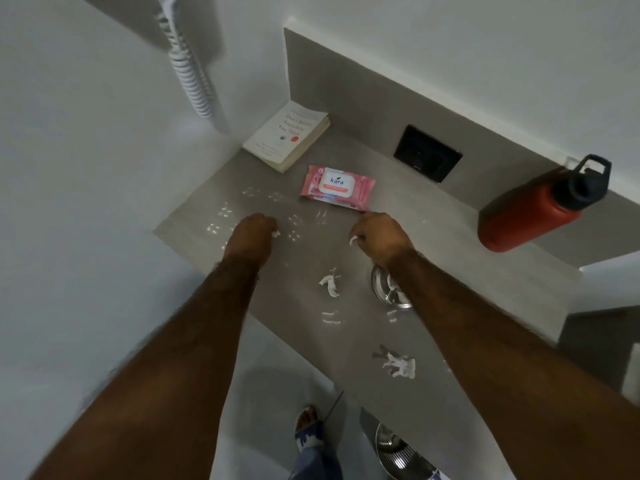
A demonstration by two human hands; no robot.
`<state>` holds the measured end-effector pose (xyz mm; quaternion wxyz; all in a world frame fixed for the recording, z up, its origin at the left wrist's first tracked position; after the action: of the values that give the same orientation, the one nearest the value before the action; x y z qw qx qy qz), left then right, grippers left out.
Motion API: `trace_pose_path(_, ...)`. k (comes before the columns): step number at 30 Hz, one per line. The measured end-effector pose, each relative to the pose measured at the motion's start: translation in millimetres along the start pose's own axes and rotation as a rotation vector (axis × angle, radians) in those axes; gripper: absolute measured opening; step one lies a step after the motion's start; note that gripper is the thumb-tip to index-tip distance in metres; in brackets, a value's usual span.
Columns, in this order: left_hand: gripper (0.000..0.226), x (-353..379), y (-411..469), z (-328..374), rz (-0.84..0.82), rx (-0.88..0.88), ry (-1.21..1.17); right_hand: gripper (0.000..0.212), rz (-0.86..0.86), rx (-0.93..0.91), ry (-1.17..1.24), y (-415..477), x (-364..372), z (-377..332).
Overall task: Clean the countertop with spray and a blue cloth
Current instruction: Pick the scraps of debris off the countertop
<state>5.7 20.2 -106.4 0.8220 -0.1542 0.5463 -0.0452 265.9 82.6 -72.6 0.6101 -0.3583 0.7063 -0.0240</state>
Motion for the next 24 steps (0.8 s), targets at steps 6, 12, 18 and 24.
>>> trace_pose_path(6, 0.025, 10.0, -29.1, 45.9, -0.105, 0.074, -0.056, 0.032, 0.123, 0.071, 0.199, -34.5, -12.5, 29.2)
trace_pose_path(12, 0.053, 20.3, -64.1, 90.2, -0.242, 0.123, -0.023, 0.014, 0.208, 0.137, 0.257, -86.1, -14.2, 81.0)
trace_pose_path(18, 0.058, 42.4, -84.5, 108.1, -0.267, 0.093, -0.005, 0.014, 0.112, 0.143, 0.342, -147.9, 0.6, 126.3)
trace_pose_path(24, 0.032, 67.4, -93.4, 119.4, -0.154, 0.123, 0.005, 0.023, -0.070, -0.019, 0.286, -173.6, 27.9, 135.4)
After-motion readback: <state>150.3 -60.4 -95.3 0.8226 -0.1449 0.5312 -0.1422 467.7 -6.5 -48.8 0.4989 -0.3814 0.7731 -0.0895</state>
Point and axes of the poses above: each hand's wrist, its own y-axis towards the middle knuckle, its own x-axis out of the palm, z = x × y, the point moved 1 cm from there along y, towards the middle knuckle, and after that the axes turned 8 degrees about -z, right-handed, at the moved point
